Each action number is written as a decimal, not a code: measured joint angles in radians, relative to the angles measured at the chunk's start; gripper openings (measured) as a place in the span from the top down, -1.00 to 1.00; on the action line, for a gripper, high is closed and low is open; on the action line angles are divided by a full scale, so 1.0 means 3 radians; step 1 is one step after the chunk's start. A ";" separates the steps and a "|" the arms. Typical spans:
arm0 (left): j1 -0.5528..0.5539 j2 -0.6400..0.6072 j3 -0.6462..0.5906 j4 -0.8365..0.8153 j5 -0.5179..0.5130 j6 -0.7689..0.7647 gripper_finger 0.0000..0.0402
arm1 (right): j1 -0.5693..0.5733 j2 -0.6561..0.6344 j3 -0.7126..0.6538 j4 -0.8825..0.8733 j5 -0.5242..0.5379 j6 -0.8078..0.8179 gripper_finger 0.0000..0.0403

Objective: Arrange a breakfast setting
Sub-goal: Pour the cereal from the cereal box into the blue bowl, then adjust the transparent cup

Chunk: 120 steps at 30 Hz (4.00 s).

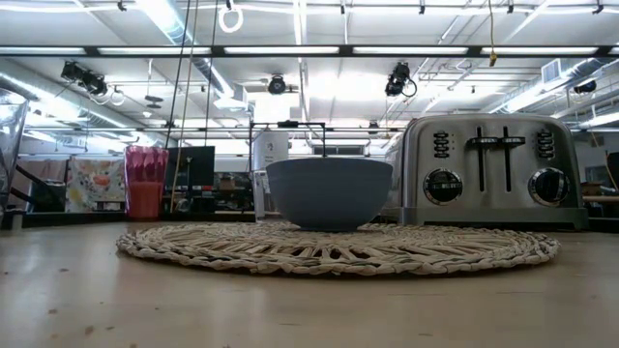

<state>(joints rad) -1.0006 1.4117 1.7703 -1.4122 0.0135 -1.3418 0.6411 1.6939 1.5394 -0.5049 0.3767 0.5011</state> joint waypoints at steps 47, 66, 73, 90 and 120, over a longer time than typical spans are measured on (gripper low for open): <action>0.3745 0.0009 -0.0775 0.0854 -0.1163 0.1795 0.16 | -0.1018 -0.1323 -0.0039 -0.1588 0.0108 -0.1320 -0.52; 0.3187 0.0007 -0.1107 -0.0531 0.0216 -0.0447 0.16 | -0.2186 -0.2142 -0.0829 -0.1406 -0.0911 -0.2555 -0.52; 0.2926 0.0008 -0.1274 -0.0529 0.0305 -0.1031 0.16 | -0.2299 -0.2415 -0.1194 -0.1362 -0.0919 -0.2472 -0.52; 0.2497 -0.0070 -0.1794 -0.0527 0.0257 -0.1879 0.22 | -0.2354 -0.2505 -0.1525 -0.0978 -0.0896 -0.2106 -0.52; 0.2659 -0.0192 -0.2474 -0.0223 0.0218 -0.1595 0.81 | -0.2515 -0.2403 -0.1525 -0.0930 -0.1063 -0.2079 -0.52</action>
<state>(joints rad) -0.2028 1.3540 1.0283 -1.4791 0.0790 -1.8202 -0.1135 0.9730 1.0821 -0.7838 0.0578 -0.1226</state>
